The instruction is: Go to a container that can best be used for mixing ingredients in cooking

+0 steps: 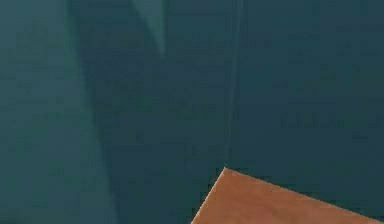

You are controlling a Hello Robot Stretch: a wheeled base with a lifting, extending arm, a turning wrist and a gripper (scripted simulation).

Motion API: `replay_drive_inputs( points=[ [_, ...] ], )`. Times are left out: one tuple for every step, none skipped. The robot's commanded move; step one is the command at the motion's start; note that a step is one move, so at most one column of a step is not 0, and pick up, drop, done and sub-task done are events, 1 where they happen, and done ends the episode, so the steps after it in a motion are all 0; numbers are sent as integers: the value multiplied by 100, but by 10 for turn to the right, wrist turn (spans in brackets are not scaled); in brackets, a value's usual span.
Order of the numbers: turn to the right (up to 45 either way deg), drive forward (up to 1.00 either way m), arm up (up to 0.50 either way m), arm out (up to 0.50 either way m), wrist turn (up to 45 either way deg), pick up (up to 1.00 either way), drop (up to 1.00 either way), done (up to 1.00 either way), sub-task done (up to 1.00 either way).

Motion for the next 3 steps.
replay_drive_inputs(
  points=[
    [270,0,0,0,0,0,0,0,0],
    [0,35,0,0,0,0,0,0,0],
    [300,0,0,0,0,0,0,0,0]
  ],
)
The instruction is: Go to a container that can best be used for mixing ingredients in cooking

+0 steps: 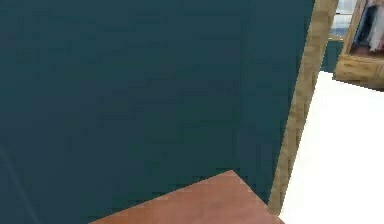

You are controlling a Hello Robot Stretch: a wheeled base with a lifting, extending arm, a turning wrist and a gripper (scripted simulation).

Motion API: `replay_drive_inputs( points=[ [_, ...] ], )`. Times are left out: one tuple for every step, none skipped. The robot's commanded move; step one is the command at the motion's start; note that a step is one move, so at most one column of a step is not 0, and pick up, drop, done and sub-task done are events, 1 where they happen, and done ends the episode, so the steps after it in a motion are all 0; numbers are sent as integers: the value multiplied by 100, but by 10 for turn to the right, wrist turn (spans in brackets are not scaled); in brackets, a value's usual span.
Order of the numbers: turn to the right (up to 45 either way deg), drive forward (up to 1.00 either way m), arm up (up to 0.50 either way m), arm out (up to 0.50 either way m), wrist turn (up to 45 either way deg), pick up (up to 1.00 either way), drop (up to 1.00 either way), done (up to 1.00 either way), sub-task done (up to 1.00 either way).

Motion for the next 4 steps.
replay_drive_inputs(
  points=[
    [0,35,0,0,0,0,0,0,0],
    [450,0,0,0,0,0,0,0,0],
    [30,0,0,0,0,0,0,0,0],
    [0,100,0,0,0,0,0,0,0]
  ],
)
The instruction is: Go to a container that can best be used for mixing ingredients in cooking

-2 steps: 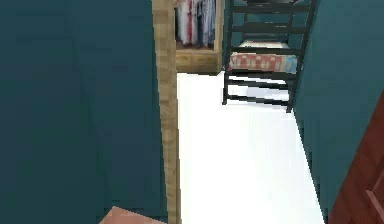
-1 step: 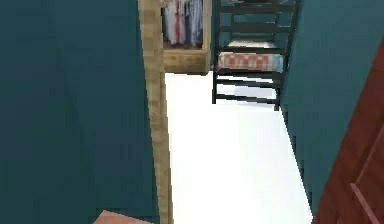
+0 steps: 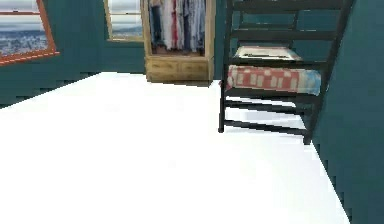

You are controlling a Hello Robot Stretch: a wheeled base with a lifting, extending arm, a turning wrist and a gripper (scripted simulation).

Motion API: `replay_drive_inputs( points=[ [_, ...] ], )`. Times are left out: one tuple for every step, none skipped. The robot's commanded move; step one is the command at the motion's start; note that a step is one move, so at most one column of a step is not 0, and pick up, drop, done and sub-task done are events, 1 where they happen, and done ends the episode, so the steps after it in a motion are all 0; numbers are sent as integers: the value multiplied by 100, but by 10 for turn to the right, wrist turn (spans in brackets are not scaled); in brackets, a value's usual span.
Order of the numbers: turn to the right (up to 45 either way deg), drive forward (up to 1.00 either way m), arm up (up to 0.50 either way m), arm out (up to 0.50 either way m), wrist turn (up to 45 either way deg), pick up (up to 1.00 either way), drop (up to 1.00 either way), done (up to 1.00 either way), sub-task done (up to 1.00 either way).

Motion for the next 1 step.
replay_drive_inputs(
  points=[
    [60,0,0,0,0,0,0,0,0]
  ],
)
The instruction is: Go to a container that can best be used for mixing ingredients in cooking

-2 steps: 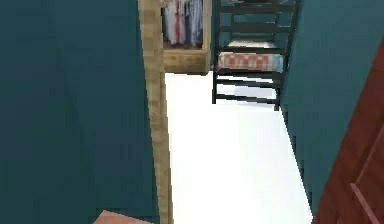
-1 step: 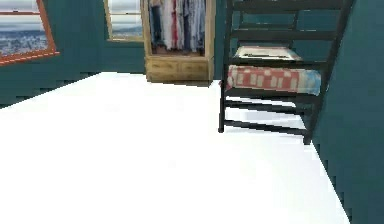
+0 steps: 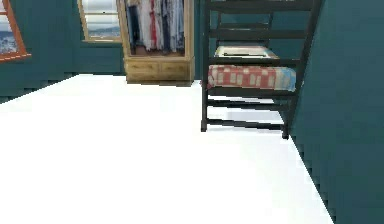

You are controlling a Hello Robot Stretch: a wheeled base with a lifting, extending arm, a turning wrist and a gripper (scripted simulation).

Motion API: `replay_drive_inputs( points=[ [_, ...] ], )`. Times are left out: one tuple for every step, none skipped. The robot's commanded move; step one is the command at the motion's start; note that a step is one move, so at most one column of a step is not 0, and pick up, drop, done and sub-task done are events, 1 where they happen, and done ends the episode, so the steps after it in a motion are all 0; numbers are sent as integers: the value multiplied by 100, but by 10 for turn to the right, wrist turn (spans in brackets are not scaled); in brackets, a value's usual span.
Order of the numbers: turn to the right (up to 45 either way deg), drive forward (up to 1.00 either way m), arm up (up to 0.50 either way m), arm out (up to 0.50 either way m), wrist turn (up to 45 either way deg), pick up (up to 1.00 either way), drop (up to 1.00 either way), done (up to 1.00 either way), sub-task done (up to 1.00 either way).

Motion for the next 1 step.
replay_drive_inputs(
  points=[
    [0,15,0,0,0,0,0,0,0]
  ],
)
